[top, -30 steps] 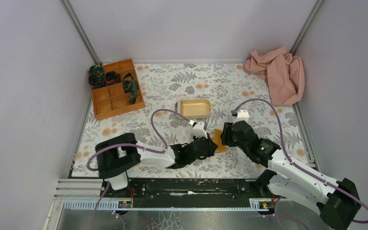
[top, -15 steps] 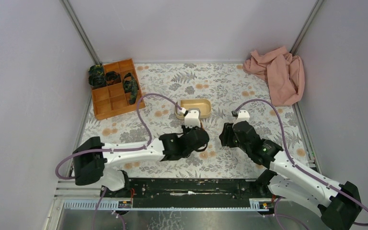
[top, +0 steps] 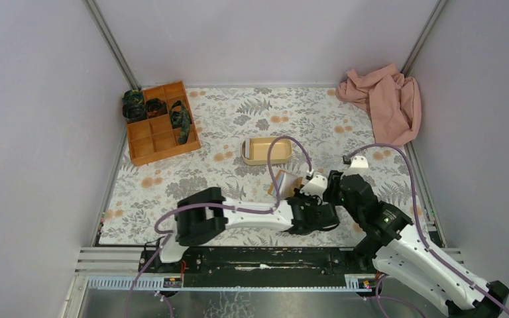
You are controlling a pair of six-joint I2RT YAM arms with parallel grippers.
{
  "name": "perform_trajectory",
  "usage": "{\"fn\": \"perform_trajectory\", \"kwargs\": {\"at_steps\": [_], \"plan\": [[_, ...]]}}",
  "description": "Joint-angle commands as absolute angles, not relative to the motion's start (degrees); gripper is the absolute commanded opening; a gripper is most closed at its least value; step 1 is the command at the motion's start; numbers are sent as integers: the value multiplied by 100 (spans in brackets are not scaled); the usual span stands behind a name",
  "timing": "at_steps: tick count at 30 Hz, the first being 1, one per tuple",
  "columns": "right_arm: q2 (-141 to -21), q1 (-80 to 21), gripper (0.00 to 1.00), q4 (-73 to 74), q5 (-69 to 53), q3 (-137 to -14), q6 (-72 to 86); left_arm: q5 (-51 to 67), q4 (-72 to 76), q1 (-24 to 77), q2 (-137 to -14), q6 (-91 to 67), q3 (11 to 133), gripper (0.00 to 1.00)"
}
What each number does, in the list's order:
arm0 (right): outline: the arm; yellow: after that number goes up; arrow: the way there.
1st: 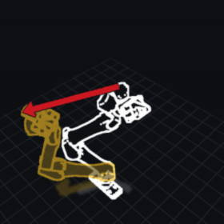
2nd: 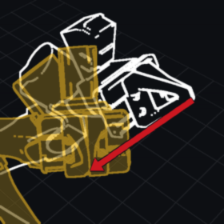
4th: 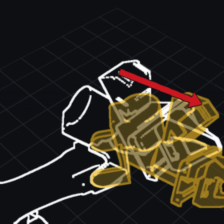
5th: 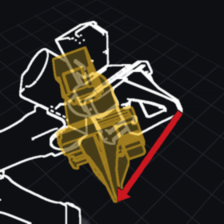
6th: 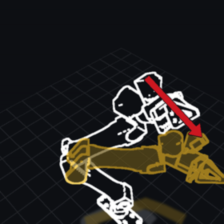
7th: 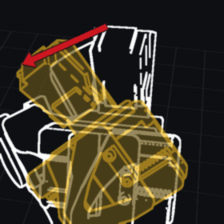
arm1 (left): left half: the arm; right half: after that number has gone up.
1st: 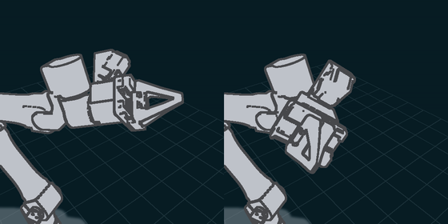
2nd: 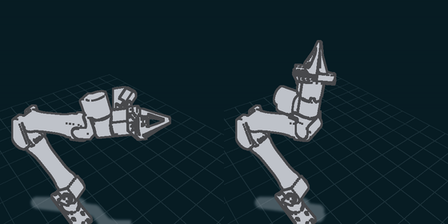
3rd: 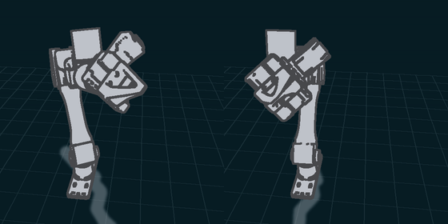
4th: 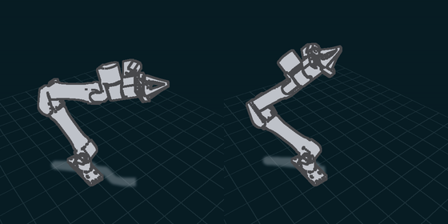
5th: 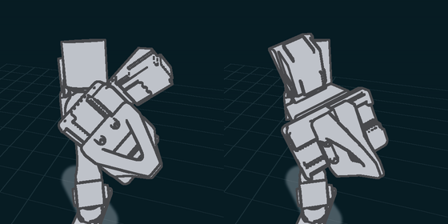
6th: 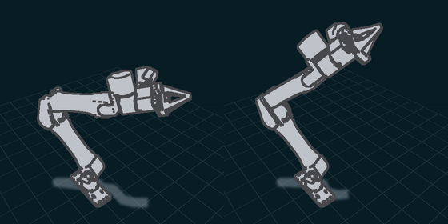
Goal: Take the credit cards out of the card holder
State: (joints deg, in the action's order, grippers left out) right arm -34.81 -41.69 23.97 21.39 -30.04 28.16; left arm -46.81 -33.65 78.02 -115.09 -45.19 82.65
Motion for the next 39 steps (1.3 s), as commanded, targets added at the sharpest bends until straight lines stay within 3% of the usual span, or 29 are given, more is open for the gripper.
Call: {"fn": "perform_trajectory", "kwargs": {"at_steps": [1, 9, 13, 19, 22, 27, 29, 39], "plan": [[-3397, -4226, 51, 2276, 2275, -3312, 2801, -5073, -4343, 7997, -12400, -4449, 9126, 0], [-3020, -4228, 50, 2474, 2650, -3083, 3295, -5008, -4066, 8082, -12311, -4723, 8885, 0], [-2058, -4225, 50, 2775, 3547, -3146, 3730, -4688, -3406, 8079, -12031, -4421, 8590, 1], [-1207, -4221, 50, 3011, 3847, -3356, 3728, -4193, -2443, 8085, -11902, -4276, 8259, 1], [-1291, -4223, 50, 3109, 3885, -3397, 3725, -4003, -2031, 8084, -11774, -4276, 8014, 14], [-1398, -4227, 50, 2924, 3755, -3219, 3763, -3888, -1361, 8086, -11277, -4322, 7440, 54], [-1464, -4228, 50, 2857, 3700, -3164, 3761, -3764, -992, 8077, -10983, -4262, 7120, 65], [-2039, -4227, 50, 2478, 3482, -2929, 3620, -3843, 490, 8078, -9574, -4117, 5759, 69]]}}
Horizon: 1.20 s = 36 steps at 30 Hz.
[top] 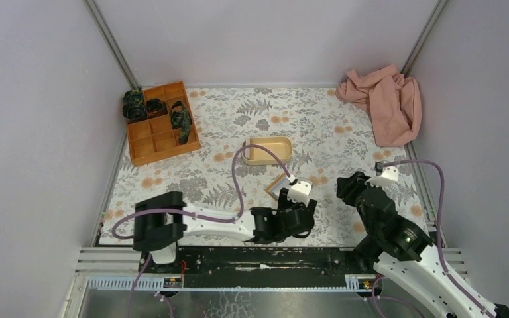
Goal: Take the credit cards out of the card holder
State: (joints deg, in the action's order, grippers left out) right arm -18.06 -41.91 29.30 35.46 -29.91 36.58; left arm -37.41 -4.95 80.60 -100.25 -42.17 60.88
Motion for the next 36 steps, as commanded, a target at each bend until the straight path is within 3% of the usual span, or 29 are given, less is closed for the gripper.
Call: {"fn": "perform_trajectory", "kwargs": {"at_steps": [1, 12, 22, 28, 36], "plan": [[-2118, -4225, 50, 2415, 3417, -2904, 3582, -3921, 496, 8073, -9474, -4143, 5701, 69], [-2485, -4225, 22, 2023, 2849, -2782, 3563, -3170, 1358, 6963, -8757, -4504, 4493, 63], [-2534, -4223, 6, 2057, 2823, -2800, 3619, -2847, 1271, 7431, -10153, -4182, 5793, 57], [-2339, -4228, 4, 2197, 3038, -2839, 3586, -2296, 1995, 7484, -10482, -4480, 5581, 49], [-2913, -4228, 9, 1909, 2951, -2895, 3515, -2213, 2310, 7420, -10384, -4593, 5125, 49]]}}
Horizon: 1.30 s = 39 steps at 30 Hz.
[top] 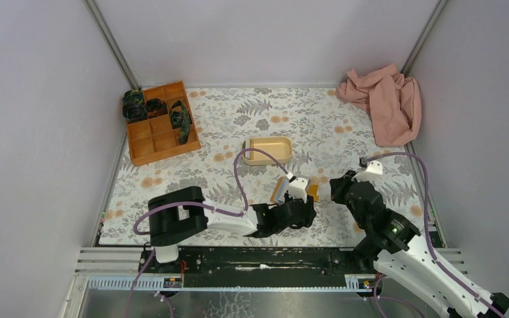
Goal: Take the credit cards out of the card holder
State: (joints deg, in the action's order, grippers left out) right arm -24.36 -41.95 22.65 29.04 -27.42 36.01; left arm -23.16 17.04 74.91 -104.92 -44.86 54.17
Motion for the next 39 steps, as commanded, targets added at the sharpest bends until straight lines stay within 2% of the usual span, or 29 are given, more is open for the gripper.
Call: {"fn": "perform_trajectory", "kwargs": {"at_steps": [1, 5, 10, 18, 29, 33, 39], "plan": [[-3177, -4225, 10, 1866, 2926, -2937, 3514, -2157, 2384, 7381, -10379, -4604, 5052, 50], [-4070, -4218, 12, 1454, 2776, -3056, 3539, -1997, 2675, 7347, -10471, -4642, 4803, 50], [-4674, -4077, 13, 705, 2400, -2876, 3644, -1889, 3340, 7351, -10543, -4942, 4369, 51], [-5457, -3898, 13, -72, 1739, -2273, 3832, -1866, 3394, 7352, -10545, -4986, 4336, 52], [-5218, -3885, 14, 185, 1785, -2215, 3803, -1832, 3505, 7383, -10368, -4979, 4258, 52], [-4759, -3884, 14, 152, 1665, -2171, 3831, -1960, 3385, 7480, -10134, -4904, 4204, 52], [-4718, -3885, 22, 369, 393, -2951, 3751, -2142, 3807, 7804, -9875, -4493, 3880, 52]]}}
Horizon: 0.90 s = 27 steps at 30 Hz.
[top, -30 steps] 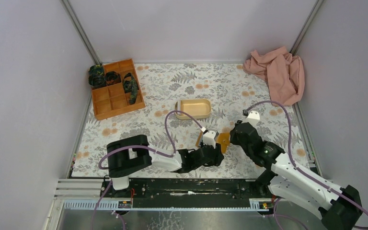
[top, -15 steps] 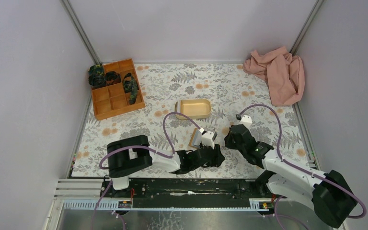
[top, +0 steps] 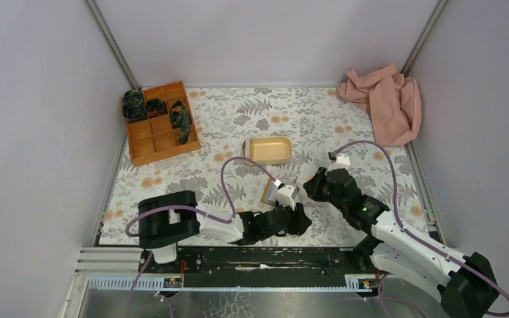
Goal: Take the credit cards out of the card holder
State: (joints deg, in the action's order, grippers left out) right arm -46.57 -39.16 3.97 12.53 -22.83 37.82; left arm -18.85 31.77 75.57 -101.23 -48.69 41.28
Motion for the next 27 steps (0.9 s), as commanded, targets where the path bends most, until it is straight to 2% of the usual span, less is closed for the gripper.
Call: {"fn": "perform_trajectory", "kwargs": {"at_steps": [1, 7, 11, 20, 27], "plan": [[-4761, -3880, 22, 380, 306, -3085, 3736, -2166, 3988, 7902, -9832, -4417, 3783, 52], [-5100, -3885, 24, 170, 132, -3302, 3687, -2407, 4748, 8303, -9459, -4239, 3147, 54], [-5641, -3897, 29, 147, -333, -3535, 3529, -3004, 4908, 8372, -8796, -4455, 2447, 53], [-6077, -4179, 34, 2, -394, -3754, 3333, -4456, 2552, 8408, -7186, -5161, 2016, 54], [-6914, -4284, 37, -19, -527, -3796, 3065, -4999, 1400, 8388, -6867, -5878, 1980, 55]]}}
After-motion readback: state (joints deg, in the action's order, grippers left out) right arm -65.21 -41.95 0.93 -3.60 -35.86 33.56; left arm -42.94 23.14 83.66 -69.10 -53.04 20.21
